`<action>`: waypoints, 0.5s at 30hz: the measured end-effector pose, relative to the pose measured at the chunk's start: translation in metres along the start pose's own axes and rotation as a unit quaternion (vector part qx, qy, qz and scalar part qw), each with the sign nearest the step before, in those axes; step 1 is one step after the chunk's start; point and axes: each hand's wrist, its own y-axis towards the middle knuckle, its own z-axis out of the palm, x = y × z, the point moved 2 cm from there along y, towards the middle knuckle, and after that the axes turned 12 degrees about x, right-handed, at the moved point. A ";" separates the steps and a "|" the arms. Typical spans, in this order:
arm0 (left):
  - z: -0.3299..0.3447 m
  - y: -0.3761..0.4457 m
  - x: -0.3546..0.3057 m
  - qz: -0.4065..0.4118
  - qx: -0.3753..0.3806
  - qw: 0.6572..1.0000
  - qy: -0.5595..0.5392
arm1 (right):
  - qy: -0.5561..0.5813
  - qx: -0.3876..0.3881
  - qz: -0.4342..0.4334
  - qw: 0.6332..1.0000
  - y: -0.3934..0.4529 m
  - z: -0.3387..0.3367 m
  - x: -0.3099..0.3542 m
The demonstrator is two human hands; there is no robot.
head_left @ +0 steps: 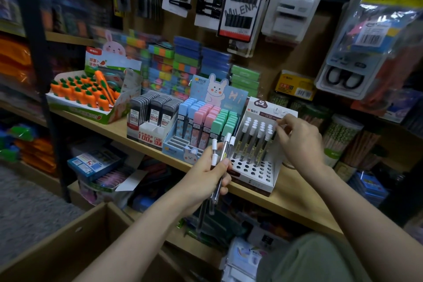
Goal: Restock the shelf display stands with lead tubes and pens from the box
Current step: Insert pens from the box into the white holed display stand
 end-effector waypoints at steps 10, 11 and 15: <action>-0.006 -0.003 0.007 -0.017 -0.012 1.000 0.012 | 0.050 -0.010 -0.010 0.999 0.001 0.004 -0.002; -0.006 -0.002 0.008 -0.017 -0.013 1.000 0.011 | 0.044 -0.004 -0.011 0.999 0.004 0.003 -0.002; -0.003 -0.001 0.010 -0.021 -0.009 1.000 0.003 | 0.023 0.048 -0.007 0.999 0.009 -0.001 -0.003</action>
